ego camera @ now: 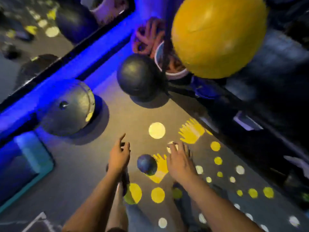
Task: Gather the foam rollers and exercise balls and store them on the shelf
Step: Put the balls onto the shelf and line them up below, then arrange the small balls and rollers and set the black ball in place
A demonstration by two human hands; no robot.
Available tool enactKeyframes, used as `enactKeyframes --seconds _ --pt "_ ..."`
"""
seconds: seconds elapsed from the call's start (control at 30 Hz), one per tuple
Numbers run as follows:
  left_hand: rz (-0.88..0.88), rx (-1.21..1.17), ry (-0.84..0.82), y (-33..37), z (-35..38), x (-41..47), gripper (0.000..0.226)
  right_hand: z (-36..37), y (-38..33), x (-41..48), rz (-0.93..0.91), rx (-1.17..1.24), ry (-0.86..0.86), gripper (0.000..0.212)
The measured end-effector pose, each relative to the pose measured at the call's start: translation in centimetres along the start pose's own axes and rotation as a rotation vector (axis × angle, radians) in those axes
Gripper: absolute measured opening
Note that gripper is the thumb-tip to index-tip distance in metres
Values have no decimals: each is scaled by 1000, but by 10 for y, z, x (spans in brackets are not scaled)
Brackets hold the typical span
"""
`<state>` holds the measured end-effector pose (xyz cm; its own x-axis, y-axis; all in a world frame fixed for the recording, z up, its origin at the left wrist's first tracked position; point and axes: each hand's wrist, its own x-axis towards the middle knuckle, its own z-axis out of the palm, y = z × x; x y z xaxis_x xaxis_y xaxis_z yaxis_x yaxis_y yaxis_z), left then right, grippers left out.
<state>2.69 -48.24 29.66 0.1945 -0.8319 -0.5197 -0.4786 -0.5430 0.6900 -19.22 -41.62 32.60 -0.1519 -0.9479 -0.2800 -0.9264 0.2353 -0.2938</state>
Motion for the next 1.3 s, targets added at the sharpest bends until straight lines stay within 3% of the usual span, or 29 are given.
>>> enactKeyframes --seconds 0.13,0.27,0.47,0.7,0.87,1.03,1.13,1.2,1.27,1.3 --pt "-14 30 -60 -31 -87 89 41 60 -106 100 54 24 -100 30" --pt "5 41 -119 -40 -168 170 44 102 -192 185 40 -15 -323 45" --pt "36 -16 -136 3 -221 261 36 88 -262 298 128 89 -318 49" --pt "-58 -201 -152 10 -180 321 33 90 -237 393 194 70 -261 58" --pt "-154 -277 -168 -10 -146 342 32 108 -216 505 70 -79 -78 66" --pt "-242 -384 -86 -26 -97 377 32 145 -192 605 -27 -324 -187 90" --pt "-314 -422 -54 -25 -57 397 30 164 -175 581 -162 -404 -68 96" --pt "-365 -435 -37 -15 -37 402 26 174 -167 539 -208 -378 -97 96" --pt "-414 -406 -21 -5 -26 404 25 179 -164 484 -282 -295 -166 81" --pt "-436 -383 -17 -2 -22 404 29 180 -162 455 -373 -229 -192 63"
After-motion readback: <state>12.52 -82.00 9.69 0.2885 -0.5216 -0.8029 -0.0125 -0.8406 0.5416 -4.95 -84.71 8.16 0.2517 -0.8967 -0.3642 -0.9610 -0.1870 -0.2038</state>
